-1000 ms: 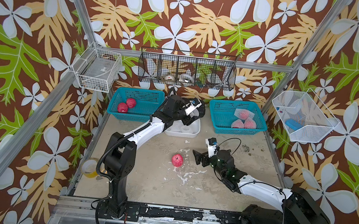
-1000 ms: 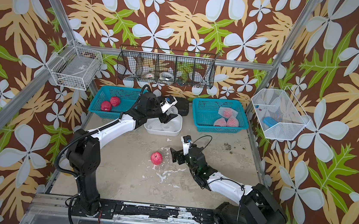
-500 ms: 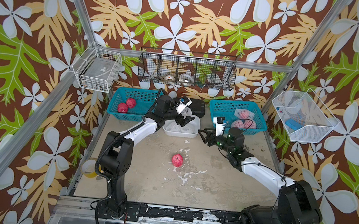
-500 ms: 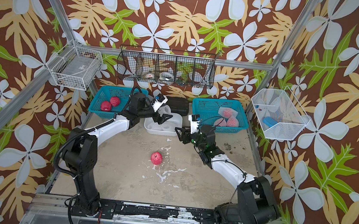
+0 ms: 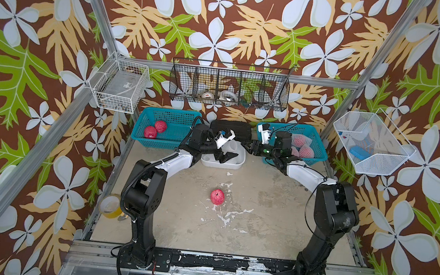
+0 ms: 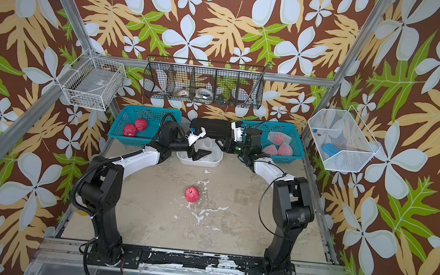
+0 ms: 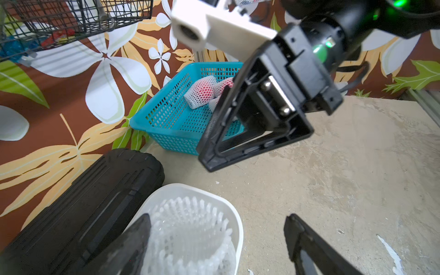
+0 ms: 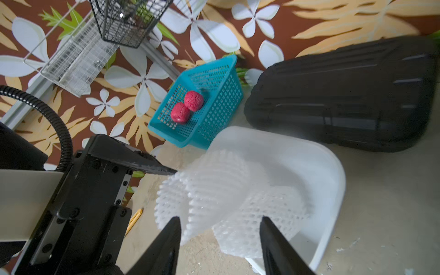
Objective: Remove foam nets from apples
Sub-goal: Place the foam net into the storage box.
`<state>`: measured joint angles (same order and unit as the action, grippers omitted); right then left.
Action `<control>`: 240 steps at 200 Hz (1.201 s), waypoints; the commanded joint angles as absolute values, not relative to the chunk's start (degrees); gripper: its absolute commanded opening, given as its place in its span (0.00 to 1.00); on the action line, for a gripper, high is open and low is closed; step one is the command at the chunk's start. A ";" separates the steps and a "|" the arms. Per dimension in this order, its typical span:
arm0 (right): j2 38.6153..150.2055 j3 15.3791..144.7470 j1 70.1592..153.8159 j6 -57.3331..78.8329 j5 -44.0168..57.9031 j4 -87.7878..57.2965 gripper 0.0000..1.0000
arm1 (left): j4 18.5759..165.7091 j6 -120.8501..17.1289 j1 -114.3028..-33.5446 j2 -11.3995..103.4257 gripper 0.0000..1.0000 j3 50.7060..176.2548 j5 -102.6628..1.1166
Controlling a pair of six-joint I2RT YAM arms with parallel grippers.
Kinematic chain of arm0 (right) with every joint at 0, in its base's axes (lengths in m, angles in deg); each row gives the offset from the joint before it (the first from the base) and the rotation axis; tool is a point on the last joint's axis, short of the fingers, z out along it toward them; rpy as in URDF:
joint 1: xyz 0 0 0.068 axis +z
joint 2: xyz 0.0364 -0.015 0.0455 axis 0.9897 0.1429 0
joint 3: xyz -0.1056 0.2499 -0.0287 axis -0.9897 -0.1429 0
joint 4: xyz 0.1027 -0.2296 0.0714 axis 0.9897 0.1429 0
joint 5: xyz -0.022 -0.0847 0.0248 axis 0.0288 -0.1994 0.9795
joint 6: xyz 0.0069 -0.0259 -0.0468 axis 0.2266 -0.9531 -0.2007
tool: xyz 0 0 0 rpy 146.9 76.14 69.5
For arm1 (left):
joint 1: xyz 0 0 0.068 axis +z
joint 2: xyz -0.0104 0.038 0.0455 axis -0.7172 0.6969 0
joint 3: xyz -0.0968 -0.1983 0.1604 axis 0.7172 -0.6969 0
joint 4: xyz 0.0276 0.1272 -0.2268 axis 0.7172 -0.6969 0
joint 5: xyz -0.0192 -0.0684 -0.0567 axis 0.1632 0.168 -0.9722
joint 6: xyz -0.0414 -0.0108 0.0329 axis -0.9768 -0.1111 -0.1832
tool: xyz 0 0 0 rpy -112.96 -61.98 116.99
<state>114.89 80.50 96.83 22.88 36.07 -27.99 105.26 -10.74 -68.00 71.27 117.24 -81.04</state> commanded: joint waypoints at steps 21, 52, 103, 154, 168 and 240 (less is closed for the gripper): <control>119.36 87.95 98.96 18.97 40.08 -20.27 0.57 | 108.01 -10.40 -67.89 71.81 0.89 117.27 -82.58; 122.61 92.08 100.75 18.18 35.65 -17.08 0.58 | 108.00 -10.13 -67.89 71.48 0.89 117.06 -82.68; 126.30 97.04 102.43 16.18 24.86 -10.69 0.49 | 112.62 -12.35 -67.04 69.87 0.89 114.82 -81.40; 127.80 98.82 102.37 15.12 23.70 -9.62 0.48 | 126.29 -21.48 -63.80 64.97 0.90 110.80 -81.96; 126.88 99.25 102.39 14.64 23.35 -8.69 0.55 | 121.80 -22.10 -63.78 63.98 0.90 112.70 -81.58; 117.00 101.27 102.29 7.42 9.74 10.83 0.75 | 124.47 -42.91 -72.85 42.56 0.93 86.55 -53.65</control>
<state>118.06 101.96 102.17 10.42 14.30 1.43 128.10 -36.92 -69.51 46.26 88.54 -63.78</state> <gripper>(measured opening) 0.744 0.917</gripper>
